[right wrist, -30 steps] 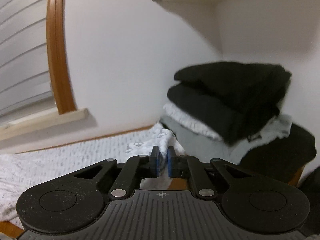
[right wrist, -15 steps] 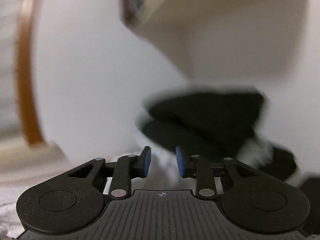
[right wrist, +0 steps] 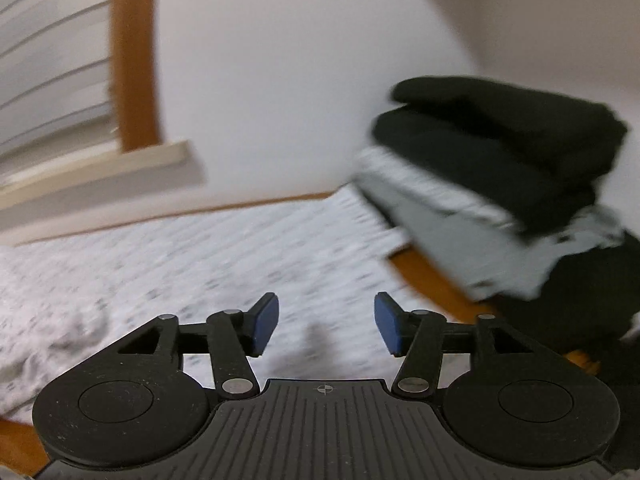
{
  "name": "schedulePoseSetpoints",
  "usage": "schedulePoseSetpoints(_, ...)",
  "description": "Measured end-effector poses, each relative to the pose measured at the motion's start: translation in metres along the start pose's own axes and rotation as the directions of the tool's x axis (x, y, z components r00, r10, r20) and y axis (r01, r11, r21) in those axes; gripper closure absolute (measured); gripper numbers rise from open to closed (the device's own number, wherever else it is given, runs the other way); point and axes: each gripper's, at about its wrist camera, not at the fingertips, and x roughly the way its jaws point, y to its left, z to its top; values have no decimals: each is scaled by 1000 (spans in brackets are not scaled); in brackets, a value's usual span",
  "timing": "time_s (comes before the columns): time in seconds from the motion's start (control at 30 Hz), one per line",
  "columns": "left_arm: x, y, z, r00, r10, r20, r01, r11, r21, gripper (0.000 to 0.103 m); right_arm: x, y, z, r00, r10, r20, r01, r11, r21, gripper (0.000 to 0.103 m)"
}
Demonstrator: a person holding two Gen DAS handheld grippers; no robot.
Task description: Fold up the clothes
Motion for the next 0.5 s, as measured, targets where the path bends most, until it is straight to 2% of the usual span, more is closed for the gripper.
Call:
schedulePoseSetpoints(0.13, -56, 33, -21, 993, 118, 11, -117, 991, -70, 28, 6, 35, -10, 998, 61, -7, -61, 997, -48, 44)
schedulePoseSetpoints(0.3, -123, 75, -52, 965, 261, -6, -258, 950, -177, 26, 15, 74, -10, 996, 90, -5, -90, 986, -140, 37)
schedulePoseSetpoints(0.4, -137, 94, -63, 955, 296, -28, -295, 929, -223, 26, 21, 87, -7, 993, 114, -11, -114, 981, -157, 37)
schedulePoseSetpoints(0.5, -130, 104, -63, 964, 261, -40, -263, 934, -243, 27, 27, 101, -4, 991, 129, -18, -130, 975, -178, 36)
